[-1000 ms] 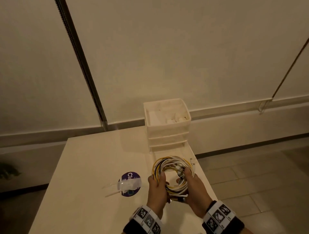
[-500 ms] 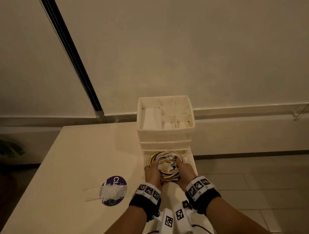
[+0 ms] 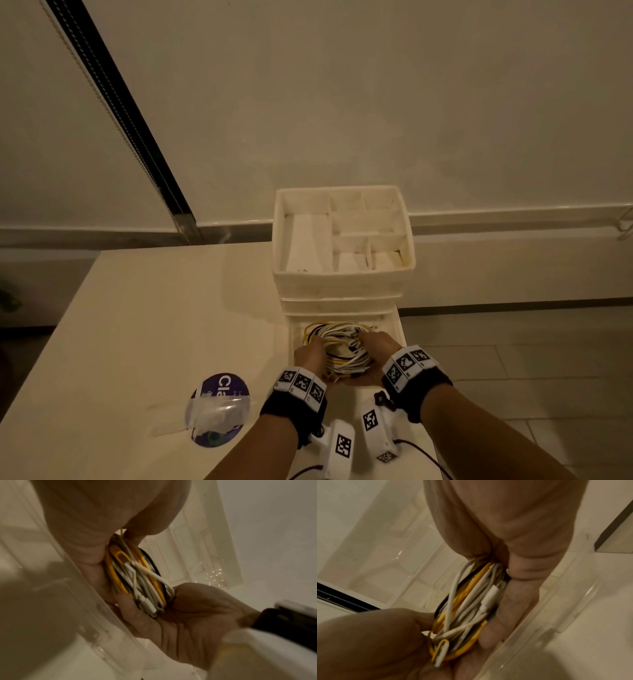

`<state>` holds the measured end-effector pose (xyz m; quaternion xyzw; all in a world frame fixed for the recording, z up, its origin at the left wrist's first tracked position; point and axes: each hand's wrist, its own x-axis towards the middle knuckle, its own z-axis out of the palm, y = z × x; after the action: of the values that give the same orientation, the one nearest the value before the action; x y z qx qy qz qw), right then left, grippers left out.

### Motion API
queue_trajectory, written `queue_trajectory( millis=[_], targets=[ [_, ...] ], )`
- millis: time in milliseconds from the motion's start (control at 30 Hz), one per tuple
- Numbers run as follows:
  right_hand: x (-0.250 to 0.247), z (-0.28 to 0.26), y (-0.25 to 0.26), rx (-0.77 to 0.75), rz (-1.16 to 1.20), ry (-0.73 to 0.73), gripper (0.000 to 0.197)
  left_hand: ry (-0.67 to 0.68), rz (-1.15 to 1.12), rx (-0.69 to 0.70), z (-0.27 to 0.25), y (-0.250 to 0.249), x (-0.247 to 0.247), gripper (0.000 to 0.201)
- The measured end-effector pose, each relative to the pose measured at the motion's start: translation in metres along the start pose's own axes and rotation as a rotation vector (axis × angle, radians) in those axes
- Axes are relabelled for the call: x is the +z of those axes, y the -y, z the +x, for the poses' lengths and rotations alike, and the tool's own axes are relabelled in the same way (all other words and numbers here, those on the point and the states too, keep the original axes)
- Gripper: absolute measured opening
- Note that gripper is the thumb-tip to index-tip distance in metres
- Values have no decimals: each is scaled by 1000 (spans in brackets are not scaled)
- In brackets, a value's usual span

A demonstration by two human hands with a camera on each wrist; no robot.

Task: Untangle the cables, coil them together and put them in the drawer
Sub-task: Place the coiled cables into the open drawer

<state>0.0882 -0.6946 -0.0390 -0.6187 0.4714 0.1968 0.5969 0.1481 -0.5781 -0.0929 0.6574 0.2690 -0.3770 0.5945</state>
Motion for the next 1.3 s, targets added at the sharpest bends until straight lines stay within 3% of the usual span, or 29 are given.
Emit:
queue_trajectory(
  millis=[67,167,200,267,333,433,500,567,700,767,833,967,1067,1200,1300],
  targets=[
    [-2,7,-1,35,34,9,42,29,30,-17,-2,-6,-1,41],
    [0,10,-6,126,280,27,35,52,105,-7,-8,-16,-5,48],
    [3,13,-8,123,302,-2,37,64,152,15,-12,-18,-7,41],
    [10,23,-14,64,263,-53,55,69,254,66,-16,-19,-11,44],
    [13,65,-37,26,118,-110,79,59,390,88,-14,-17,-15,57],
    [11,108,-61,-21,83,-134,72,35,542,126,-13,-16,-15,65],
    [10,60,-35,-26,88,-119,67,19,590,144,-17,-19,-13,67],
    [7,52,-33,0,127,-109,56,-22,668,170,-22,-20,-11,69],
    [2,62,-43,-39,-7,-169,77,-102,839,327,-45,-17,-17,71],
    [1,30,-29,-97,-86,-217,68,-96,962,466,-58,-15,-26,71],
    [-4,-10,-16,-192,-309,-249,54,-64,1081,683,-64,-17,-40,68],
    [-23,-36,-24,-564,-749,-401,37,-13,1535,1129,-49,-20,-71,69],
    [-24,-36,-35,-629,-1008,-444,41,51,1677,1144,-30,-20,-85,88],
    [-15,-27,-49,-611,-1006,-432,42,147,1644,1154,-19,-12,-85,91],
    [-5,-23,-52,-620,-990,-486,37,106,1502,1181,-13,-6,-78,88]
  ],
)
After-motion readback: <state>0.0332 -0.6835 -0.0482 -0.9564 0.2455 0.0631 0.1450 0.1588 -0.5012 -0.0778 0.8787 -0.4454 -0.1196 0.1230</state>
